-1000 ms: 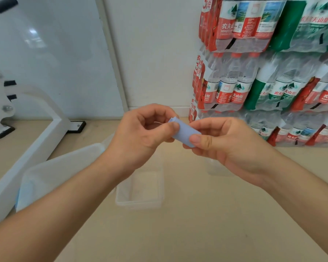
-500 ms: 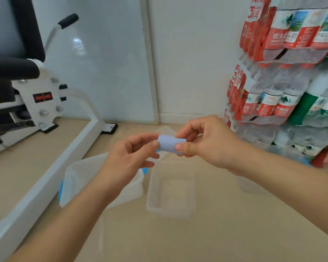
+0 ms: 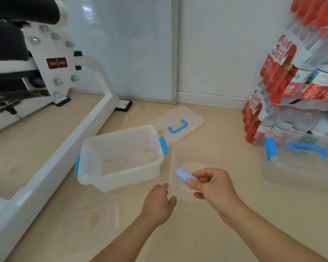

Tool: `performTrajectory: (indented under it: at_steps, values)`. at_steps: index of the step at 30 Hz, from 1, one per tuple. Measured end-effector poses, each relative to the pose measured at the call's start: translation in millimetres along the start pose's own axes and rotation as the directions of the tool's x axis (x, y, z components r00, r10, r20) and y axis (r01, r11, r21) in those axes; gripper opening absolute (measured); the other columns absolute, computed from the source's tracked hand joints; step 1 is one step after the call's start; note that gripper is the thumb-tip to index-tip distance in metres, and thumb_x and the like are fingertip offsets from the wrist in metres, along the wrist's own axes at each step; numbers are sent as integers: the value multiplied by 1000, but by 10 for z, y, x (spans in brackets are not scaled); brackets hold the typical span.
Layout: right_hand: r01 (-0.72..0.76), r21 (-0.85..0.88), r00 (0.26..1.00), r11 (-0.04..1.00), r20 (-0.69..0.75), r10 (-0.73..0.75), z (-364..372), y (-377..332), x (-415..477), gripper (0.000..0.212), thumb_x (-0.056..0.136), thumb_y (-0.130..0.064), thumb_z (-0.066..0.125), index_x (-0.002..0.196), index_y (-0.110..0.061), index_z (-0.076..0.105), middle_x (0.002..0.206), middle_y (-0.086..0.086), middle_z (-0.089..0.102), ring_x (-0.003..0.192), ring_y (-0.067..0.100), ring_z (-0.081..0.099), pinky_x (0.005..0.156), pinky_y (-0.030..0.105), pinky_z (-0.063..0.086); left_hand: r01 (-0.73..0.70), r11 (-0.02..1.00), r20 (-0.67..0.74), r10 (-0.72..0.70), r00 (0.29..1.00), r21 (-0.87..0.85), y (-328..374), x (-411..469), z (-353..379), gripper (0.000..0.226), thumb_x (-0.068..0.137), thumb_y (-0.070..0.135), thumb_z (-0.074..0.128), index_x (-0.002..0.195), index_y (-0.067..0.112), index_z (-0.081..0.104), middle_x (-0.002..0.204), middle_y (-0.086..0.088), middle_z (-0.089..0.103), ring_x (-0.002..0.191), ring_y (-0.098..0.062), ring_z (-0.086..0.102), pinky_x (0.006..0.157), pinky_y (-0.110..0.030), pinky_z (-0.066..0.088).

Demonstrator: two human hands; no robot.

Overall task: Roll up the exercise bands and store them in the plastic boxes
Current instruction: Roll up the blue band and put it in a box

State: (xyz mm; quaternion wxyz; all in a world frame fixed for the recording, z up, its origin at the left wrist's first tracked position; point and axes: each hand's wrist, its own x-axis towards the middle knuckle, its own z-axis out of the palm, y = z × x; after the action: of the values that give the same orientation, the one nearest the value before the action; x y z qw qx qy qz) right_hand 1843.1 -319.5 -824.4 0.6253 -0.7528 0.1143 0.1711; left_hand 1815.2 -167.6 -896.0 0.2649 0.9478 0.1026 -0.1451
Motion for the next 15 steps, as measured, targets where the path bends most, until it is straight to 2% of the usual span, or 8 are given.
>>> performTrajectory:
  at_steps: [6, 8, 10, 13, 15]
  values:
    - [-43, 149, 995, 988, -88, 56, 20, 246, 131, 12, 77, -2, 74, 85, -5, 67, 76, 8, 64, 69, 17, 66, 58, 26, 57, -171, 985, 84, 169, 982, 23, 312, 160, 64, 38, 91, 19, 45, 129, 15, 48, 126, -8, 52, 111, -24, 55, 90, -31, 43]
    - [-18, 177, 995, 984, -95, 36, -2, 268, 189, 13, 77, -1, 74, 87, -5, 66, 75, 7, 62, 69, 17, 65, 57, 27, 57, -214, 974, 3, 214, 977, 72, 395, 233, -3, 38, 88, 15, 44, 124, 20, 54, 122, -4, 52, 109, -24, 55, 87, -37, 47]
    - [-6, 168, 996, 986, -89, 22, 2, 297, 258, 13, 78, 0, 73, 87, -5, 65, 74, 4, 56, 67, 15, 62, 58, 30, 58, -189, 965, -155, 218, 964, 180, 336, 338, -131, 39, 86, 15, 46, 123, 25, 55, 122, 0, 48, 110, -22, 52, 81, -37, 50]
    - [-18, 97, 997, 995, -79, 26, 72, 409, 342, 13, 76, -1, 74, 83, -9, 66, 73, 3, 55, 66, 16, 61, 64, 38, 60, -59, 945, -316, 166, 934, 322, 82, 470, -312, 50, 88, 18, 49, 137, 25, 40, 134, 1, 38, 120, -21, 41, 77, -33, 47]
    - [17, -10, 994, 1000, -108, -18, 114, 508, 392, 15, 74, -6, 77, 79, -16, 66, 75, 1, 61, 71, 19, 63, 68, 34, 57, -3, 936, -333, 128, 934, 351, -53, 553, -360, 54, 89, 18, 50, 139, 24, 32, 130, 1, 41, 117, -21, 41, 75, -32, 45]
